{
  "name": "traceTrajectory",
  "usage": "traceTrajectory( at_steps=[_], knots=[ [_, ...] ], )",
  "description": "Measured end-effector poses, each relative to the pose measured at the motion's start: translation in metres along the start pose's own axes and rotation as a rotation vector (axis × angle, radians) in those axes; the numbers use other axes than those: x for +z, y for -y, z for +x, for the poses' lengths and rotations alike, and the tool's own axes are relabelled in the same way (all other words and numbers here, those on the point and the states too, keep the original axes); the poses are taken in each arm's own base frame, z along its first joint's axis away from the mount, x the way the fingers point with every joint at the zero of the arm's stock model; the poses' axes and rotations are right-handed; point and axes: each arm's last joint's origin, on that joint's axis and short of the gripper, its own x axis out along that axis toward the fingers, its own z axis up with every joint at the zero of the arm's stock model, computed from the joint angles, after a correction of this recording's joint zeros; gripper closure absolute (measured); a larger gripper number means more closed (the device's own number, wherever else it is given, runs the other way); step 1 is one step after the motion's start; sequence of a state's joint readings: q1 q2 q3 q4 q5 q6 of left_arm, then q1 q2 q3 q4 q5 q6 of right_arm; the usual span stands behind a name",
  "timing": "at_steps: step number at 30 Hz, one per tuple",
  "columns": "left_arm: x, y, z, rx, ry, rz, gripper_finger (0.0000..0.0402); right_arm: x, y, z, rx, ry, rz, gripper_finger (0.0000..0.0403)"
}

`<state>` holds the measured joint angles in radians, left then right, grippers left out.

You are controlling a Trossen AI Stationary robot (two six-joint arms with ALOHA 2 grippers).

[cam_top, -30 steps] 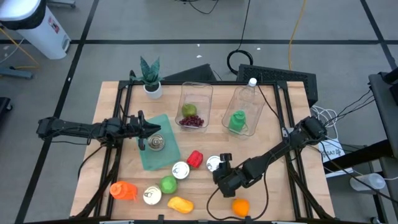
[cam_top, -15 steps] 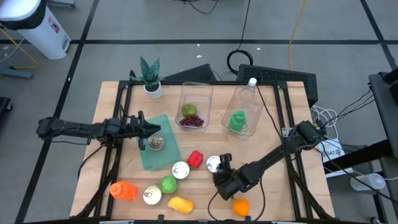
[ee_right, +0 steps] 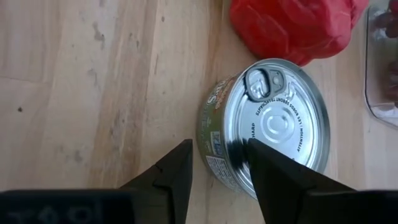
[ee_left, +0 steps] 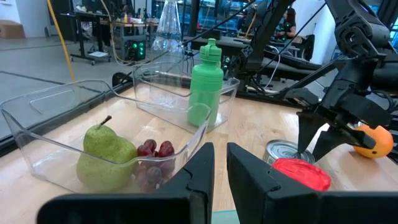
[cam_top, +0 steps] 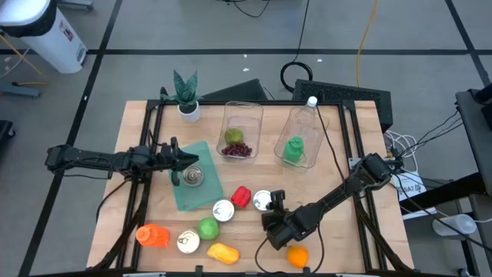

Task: Pick & Place Food Item
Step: Put the bottom green tuna can into the green bin

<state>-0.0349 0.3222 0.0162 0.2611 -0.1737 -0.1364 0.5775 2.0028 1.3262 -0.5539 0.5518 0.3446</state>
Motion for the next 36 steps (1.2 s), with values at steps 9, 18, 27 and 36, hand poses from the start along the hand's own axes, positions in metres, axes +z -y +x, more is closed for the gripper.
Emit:
traceTrajectory(
  at_steps=[9,18,27,36],
  knots=[
    [0.000,0.000,0.000,0.000,0.003,-0.003,0.0352,-0.010,-0.001,0.031,-0.038,-0.093,0.022,0.0315],
    [0.000,0.000,0.000,-0.001,0.002,-0.003,0.0352,-0.006,0.013,0.038,-0.012,-0.124,0.169,0.0398],
    [0.000,0.000,0.000,-0.001,0.003,-0.003,0.0352,0.009,0.024,-0.005,-0.004,0.032,0.155,0.0403],
    [0.001,0.002,0.000,-0.057,0.001,-0.033,0.0352,0.014,0.025,-0.021,-0.002,0.090,0.151,0.0403]
  ],
)
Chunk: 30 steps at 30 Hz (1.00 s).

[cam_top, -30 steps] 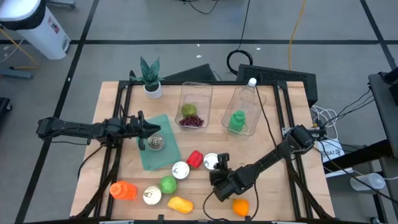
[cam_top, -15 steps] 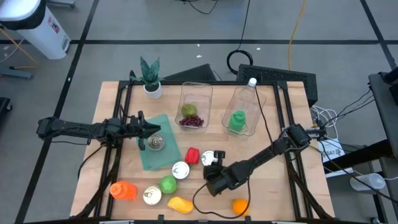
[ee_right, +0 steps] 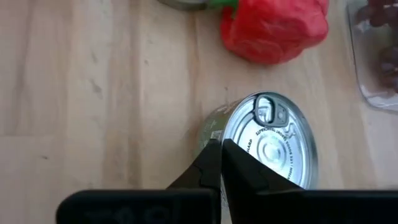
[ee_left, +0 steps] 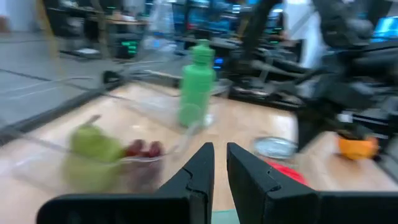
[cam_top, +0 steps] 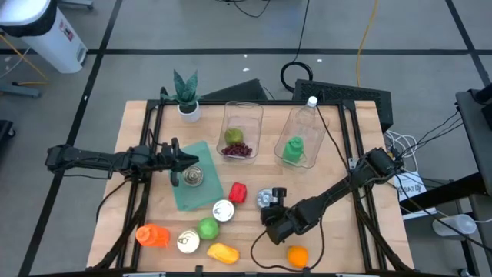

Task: Pick & Place Food Item
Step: Put the bottom green tuna can into the green bin

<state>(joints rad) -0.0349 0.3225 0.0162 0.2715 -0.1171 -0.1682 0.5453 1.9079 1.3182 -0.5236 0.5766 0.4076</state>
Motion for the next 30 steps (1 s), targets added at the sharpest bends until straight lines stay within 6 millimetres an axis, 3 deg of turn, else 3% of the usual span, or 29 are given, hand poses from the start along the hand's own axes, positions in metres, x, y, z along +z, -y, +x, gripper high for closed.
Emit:
traceTrajectory(
  at_steps=[8,13,16,24,30],
  knots=[
    [0.002,0.013,0.005,-0.212,-0.020,-0.057,0.0352,0.001,0.003,0.001,0.007,-0.007,0.026,0.0403],
    [0.019,0.031,0.019,-0.253,-0.036,0.030,0.0352,0.003,0.005,0.002,0.029,-0.019,0.044,0.0403],
    [0.031,0.048,0.036,-0.253,-0.110,0.074,0.0352,0.003,0.006,0.003,0.048,-0.031,0.054,0.0403],
    [0.021,0.101,0.099,-0.250,-0.317,0.325,0.0348,0.005,0.011,0.007,0.107,-0.067,0.096,0.0403],
    [0.018,0.128,0.141,-0.299,-0.359,0.391,0.0283,0.006,0.015,0.010,0.164,-0.102,0.132,0.0402]
  ],
)
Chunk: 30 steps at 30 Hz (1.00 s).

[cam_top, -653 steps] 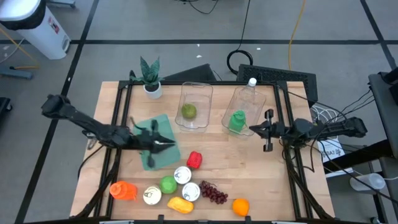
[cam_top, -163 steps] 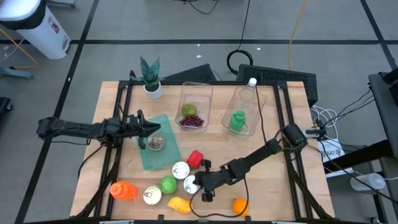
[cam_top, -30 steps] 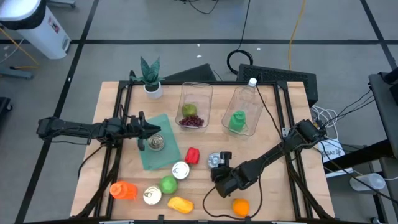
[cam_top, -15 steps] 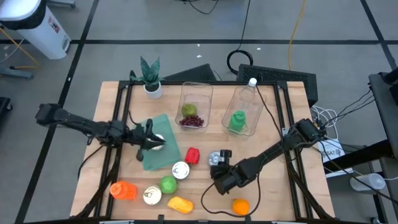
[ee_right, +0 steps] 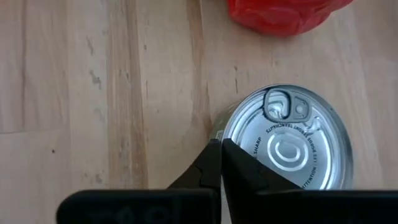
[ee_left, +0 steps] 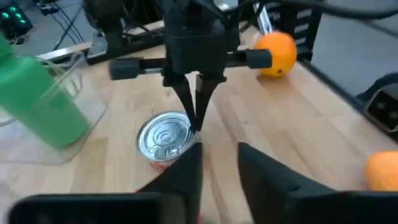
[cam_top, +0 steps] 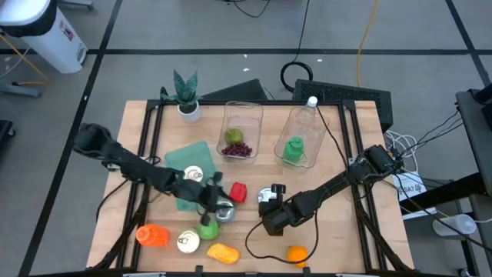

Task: Pick & Place Food Item
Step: Put the bottom green tuna can into the green bin

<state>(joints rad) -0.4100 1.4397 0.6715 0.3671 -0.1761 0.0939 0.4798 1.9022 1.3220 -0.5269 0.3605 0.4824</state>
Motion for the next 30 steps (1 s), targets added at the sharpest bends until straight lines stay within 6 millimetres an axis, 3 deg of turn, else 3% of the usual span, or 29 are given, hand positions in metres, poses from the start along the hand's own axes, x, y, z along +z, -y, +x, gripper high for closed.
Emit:
traceTrajectory(
  at_steps=[10,14,22,30],
  knots=[
    [-0.011,0.010,0.056,0.052,-0.122,0.184,0.0075,0.007,0.007,-0.016,0.021,0.039,0.028,0.0402],
    [-0.011,0.013,0.074,0.083,-0.145,0.233,0.0014,0.011,0.011,-0.025,0.032,0.065,0.047,0.0402],
    [-0.013,0.017,0.104,0.126,-0.179,0.275,0.0024,0.015,0.019,-0.023,0.034,0.054,0.066,0.0402],
    [-0.021,0.017,0.117,0.237,-0.247,0.307,0.0005,0.017,0.022,-0.022,0.034,0.059,0.080,0.0403]
  ],
)
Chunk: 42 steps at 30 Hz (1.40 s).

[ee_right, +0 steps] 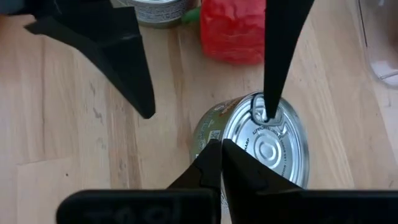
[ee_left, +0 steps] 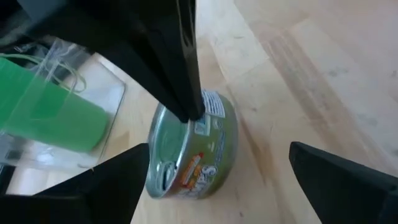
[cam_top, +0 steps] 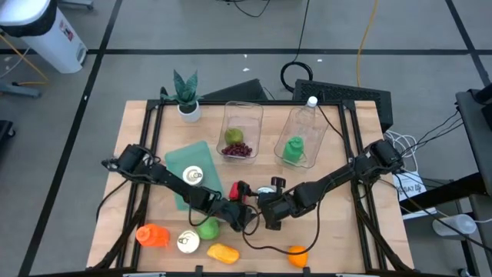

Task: Pick & Place Food Item
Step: Put the bottom green tuna can into the green bin

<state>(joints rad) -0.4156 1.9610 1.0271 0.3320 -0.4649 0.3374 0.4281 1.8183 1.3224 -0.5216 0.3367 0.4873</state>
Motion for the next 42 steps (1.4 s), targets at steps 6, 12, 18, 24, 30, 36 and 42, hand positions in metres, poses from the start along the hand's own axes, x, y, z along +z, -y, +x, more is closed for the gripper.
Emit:
traceTrajectory(
  at_steps=[6,12,18,24,30,36,42],
  knots=[
    [-0.001,-0.003,0.002,0.017,0.003,-0.016,0.0009,0.002,0.001,0.001,0.001,0.008,0.013,0.0403],
    [-0.004,-0.011,0.006,0.027,-0.007,-0.077,0.0006,0.007,0.003,0.002,0.015,0.043,0.034,0.0403],
    [-0.007,-0.011,0.006,0.003,-0.028,-0.073,0.0022,0.008,0.005,0.003,0.013,0.047,0.035,0.0403],
    [-0.009,-0.015,0.008,0.011,-0.045,-0.097,0.0046,0.009,0.004,0.003,0.018,0.055,0.037,0.0403],
    [-0.014,-0.022,0.012,0.015,-0.069,-0.152,0.0066,0.012,0.003,0.002,0.032,0.084,0.031,0.0403],
    [-0.014,-0.022,0.012,0.011,-0.068,-0.167,0.0108,0.013,0.003,0.002,0.032,0.088,0.026,0.0403],
    [-0.011,-0.017,0.010,-0.003,-0.042,-0.130,0.0192,0.012,0.003,0.002,0.028,0.092,0.024,0.0403]
  ],
)
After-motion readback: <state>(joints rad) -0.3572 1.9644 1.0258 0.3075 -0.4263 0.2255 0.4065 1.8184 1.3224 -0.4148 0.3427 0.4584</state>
